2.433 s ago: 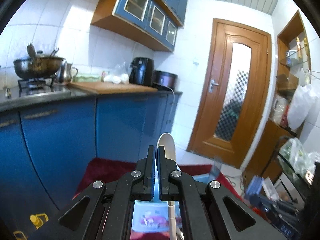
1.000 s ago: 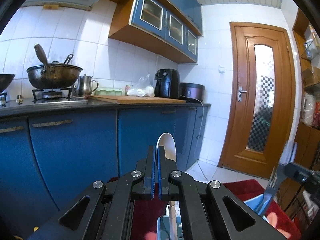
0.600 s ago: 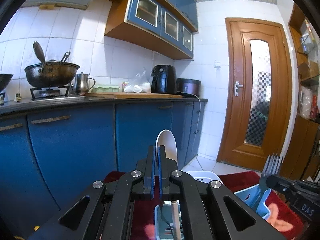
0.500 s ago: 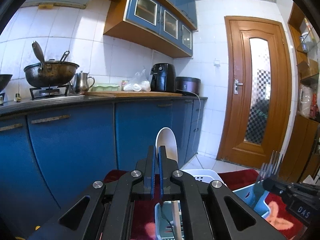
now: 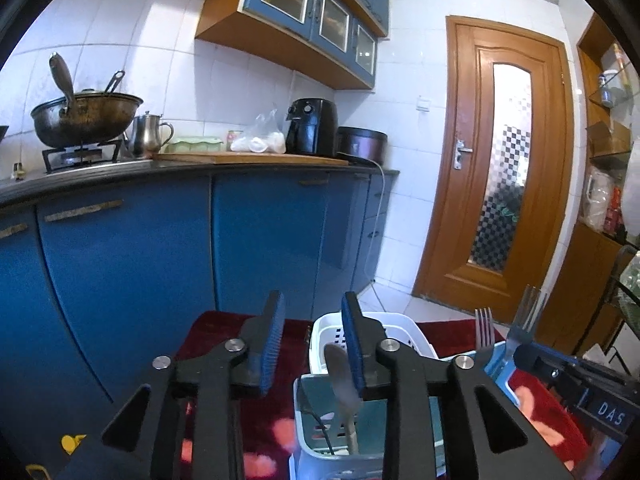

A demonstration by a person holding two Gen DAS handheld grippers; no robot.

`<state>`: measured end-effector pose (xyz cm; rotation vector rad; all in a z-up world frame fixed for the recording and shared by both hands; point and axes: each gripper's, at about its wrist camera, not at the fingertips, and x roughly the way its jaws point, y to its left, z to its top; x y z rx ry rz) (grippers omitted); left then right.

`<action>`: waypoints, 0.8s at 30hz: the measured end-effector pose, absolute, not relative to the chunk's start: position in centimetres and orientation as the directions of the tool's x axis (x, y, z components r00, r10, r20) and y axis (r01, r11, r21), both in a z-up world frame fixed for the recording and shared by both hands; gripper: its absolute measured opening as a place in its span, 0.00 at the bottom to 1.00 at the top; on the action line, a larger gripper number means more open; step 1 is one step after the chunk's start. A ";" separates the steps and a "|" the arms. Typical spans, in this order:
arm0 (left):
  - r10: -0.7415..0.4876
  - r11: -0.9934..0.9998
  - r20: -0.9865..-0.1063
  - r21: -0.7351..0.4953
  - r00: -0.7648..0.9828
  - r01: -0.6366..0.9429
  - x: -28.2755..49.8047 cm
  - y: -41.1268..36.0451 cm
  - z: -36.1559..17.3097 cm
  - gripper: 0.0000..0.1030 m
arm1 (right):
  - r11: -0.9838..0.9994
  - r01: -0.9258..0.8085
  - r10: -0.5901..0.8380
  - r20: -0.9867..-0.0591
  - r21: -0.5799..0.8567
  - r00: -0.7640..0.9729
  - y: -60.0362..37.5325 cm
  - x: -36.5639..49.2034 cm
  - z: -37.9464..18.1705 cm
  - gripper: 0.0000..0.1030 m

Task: Organize utensils
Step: 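Lower the spoon into the holder and open the left tool while the right tool releases its fork, then move both tools back down toward the remaining utensils on the blanket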

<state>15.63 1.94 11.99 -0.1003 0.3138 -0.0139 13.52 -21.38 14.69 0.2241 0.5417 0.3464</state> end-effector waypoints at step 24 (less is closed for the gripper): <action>-0.136 0.991 -0.381 -0.036 0.914 0.132 7.2 0.1 14.2 0.34 | 0.912 -0.256 0.392 -0.496 0.321 0.775 -22.0 7.4 17.1 0.21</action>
